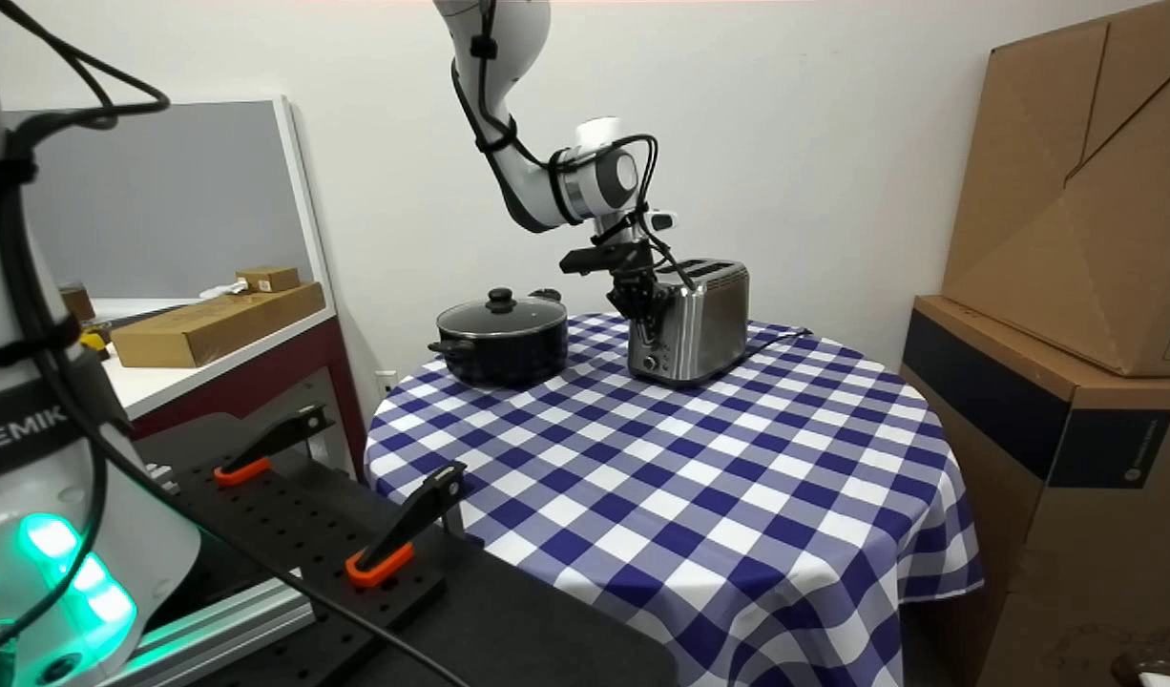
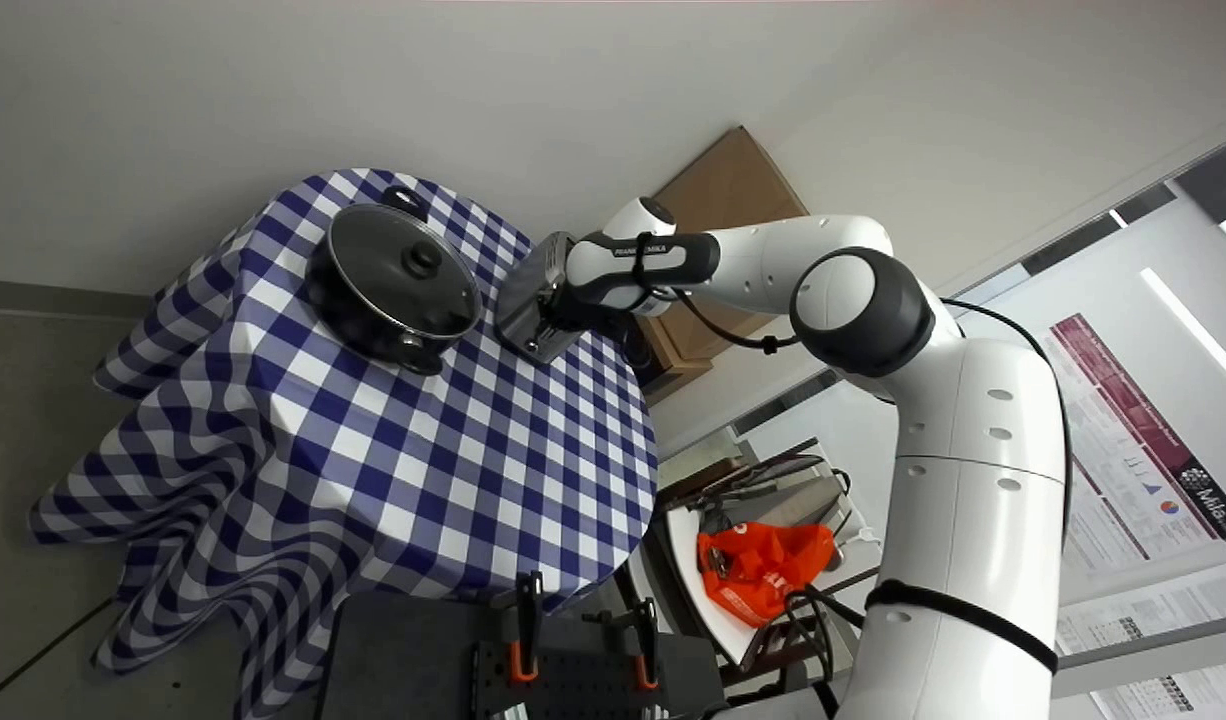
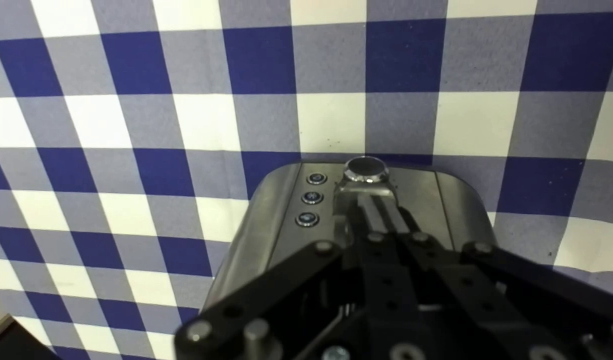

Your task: Turn off the toaster

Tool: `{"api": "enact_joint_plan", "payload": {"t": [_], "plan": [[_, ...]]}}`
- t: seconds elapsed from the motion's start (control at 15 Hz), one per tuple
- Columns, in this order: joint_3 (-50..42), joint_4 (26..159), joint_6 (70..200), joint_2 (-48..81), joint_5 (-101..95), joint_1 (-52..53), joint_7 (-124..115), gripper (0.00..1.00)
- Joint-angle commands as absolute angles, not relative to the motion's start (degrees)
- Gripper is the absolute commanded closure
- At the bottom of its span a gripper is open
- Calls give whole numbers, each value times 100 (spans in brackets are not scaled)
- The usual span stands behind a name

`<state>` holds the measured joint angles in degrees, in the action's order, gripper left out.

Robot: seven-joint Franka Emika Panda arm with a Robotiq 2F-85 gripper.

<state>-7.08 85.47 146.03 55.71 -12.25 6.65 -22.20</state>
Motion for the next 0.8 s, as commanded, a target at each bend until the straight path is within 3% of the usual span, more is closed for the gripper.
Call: {"api": "enact_joint_plan", "payload": {"t": [0.0, 0.73], "plan": [[-723, 8363, 14652, 5944, -992, 631, -1991, 100], [-663, 8477, 14771, 5999, -918, 609, -1788, 100]]}}
